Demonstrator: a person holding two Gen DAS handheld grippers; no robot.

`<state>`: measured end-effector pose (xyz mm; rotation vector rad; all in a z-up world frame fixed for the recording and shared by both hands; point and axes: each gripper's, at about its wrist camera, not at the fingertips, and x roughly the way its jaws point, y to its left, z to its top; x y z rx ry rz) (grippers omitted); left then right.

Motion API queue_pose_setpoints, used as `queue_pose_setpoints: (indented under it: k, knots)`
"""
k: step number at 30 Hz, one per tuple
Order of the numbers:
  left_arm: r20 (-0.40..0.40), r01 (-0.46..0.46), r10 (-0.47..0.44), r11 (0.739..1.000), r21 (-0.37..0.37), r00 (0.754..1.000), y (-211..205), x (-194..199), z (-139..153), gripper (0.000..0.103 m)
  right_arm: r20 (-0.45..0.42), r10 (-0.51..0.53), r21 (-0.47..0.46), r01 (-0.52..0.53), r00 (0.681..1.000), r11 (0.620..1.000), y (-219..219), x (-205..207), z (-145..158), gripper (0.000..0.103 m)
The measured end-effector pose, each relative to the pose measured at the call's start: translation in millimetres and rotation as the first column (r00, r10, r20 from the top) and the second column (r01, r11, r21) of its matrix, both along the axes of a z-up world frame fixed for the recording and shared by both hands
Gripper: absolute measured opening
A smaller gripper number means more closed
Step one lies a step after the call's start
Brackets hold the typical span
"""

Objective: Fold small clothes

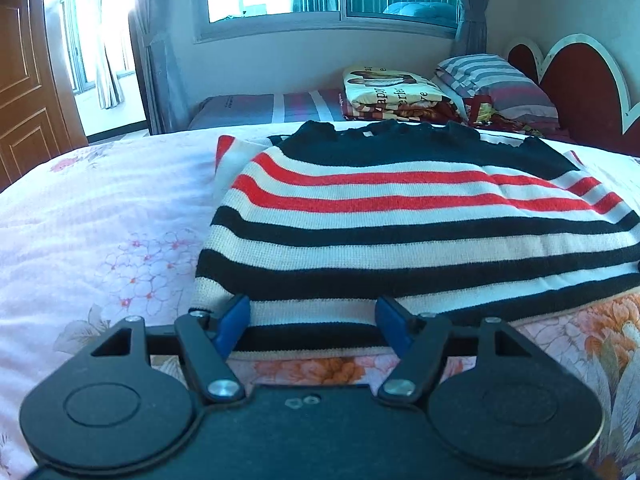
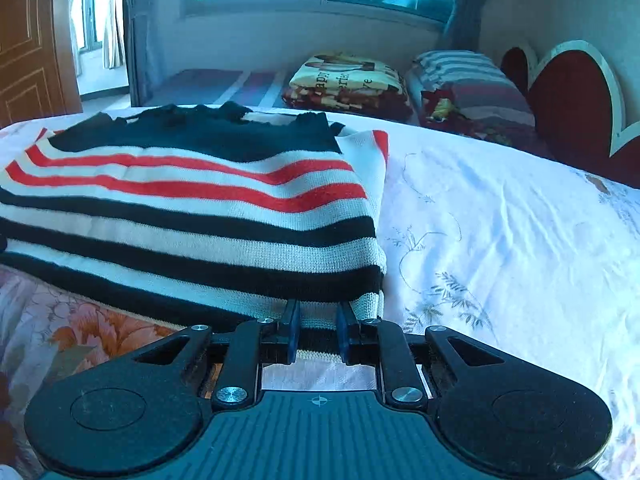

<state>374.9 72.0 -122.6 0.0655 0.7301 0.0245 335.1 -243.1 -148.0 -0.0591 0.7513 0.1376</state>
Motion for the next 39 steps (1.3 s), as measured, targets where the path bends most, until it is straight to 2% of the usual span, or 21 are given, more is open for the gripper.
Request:
queue_pose_setpoints:
  k: [2,4,12,15,16,18,19,20,21,22,23,24,25,26,27,28,32,36,39]
  knots:
    - [0.0,0.0,0.0,1.0,-0.001,1.0,0,0,0,0.07,0.043,-0.001,0.02,0.0,0.999,1.0,-2,-6,4,0.018]
    - [0.002,0.002,-0.002,1.0,0.0,1.0,0,0,-1,0.07,-0.007,0.005,0.008,-0.005,1.0,1.0,-3,-5,-9,0.02]
    - [-0.017,-0.004,0.003,1.0,-0.023,1.0,5,0,5,0.07,-0.018,0.027,0.028,-0.026,0.999,0.999,-7,-1,-2,0.021]
    - [0.025,-0.056,0.058,0.995,-0.082,0.998,19,-17,18,0.068,0.006,0.053,-0.006,-0.053,0.999,0.999,-4,-11,-5,0.024]
    - [0.038,-0.084,0.088,0.991,-0.1,0.995,26,-25,21,0.069,0.003,0.061,-0.017,-0.061,0.998,0.998,-5,-7,-6,0.033]
    - [0.035,-0.16,0.169,0.972,-0.17,0.985,43,-42,24,0.068,0.031,0.07,0.004,-0.07,0.997,0.998,-8,-14,3,0.063]
    - [0.029,-0.182,0.194,0.954,-0.238,0.981,53,-50,24,0.068,0.068,0.051,0.021,-0.052,0.996,0.998,-9,-20,8,0.088]
    - [0.014,-0.202,0.217,0.928,-0.312,0.976,62,-56,21,0.065,0.114,0.035,0.035,-0.04,0.993,0.999,-10,-27,13,0.089]
    - [-0.003,-0.223,0.24,0.9,-0.373,0.971,70,-60,17,0.065,0.134,0.047,0.05,-0.054,0.99,0.997,-10,-32,17,0.088]
    - [-0.021,-0.241,0.259,0.861,-0.448,0.966,78,-63,11,0.064,0.141,0.058,0.065,-0.068,0.988,0.996,-8,-35,21,0.075]
    - [-0.037,-0.257,0.28,0.814,-0.521,0.959,84,-64,5,0.062,0.145,0.068,0.088,-0.081,0.987,0.993,-6,-37,24,0.046]
    - [-0.046,-0.277,0.31,0.761,-0.586,0.95,91,-64,-1,0.057,0.134,0.073,0.108,-0.088,0.988,0.99,-3,-36,26,0.031]
    - [-0.051,-0.291,0.342,0.702,-0.65,0.938,97,-63,-6,0.052,0.119,0.073,0.129,-0.088,0.99,0.988,0,-33,28,0.011]
    - [-0.058,-0.295,0.366,0.634,-0.715,0.929,104,-61,-12,0.045,0.113,0.066,0.154,-0.083,0.991,0.985,3,-29,31,0.008]
    - [-0.074,-0.3,0.383,0.575,-0.761,0.921,107,-57,-18,0.045,0.113,0.06,0.187,-0.08,0.992,0.979,4,-26,33,0.008]
    - [-0.092,-0.315,0.399,0.541,-0.78,0.912,107,-51,-23,0.045,0.111,0.056,0.219,-0.079,0.992,0.973,6,-23,35,0.008]
    - [-0.059,-0.302,0.415,0.551,-0.778,0.908,99,-24,-30,0.049,0.103,0.086,0.262,-0.11,0.991,0.959,18,-7,41,0.008]
    - [-0.044,-0.288,0.42,0.539,-0.792,0.906,97,3,-34,0.05,0.081,0.11,0.297,-0.13,0.991,0.946,35,11,37,0.008]
    - [-0.036,-0.292,0.426,0.553,-0.78,0.904,93,18,-34,0.048,0.062,0.121,0.319,-0.135,0.991,0.938,50,28,28,0.008]
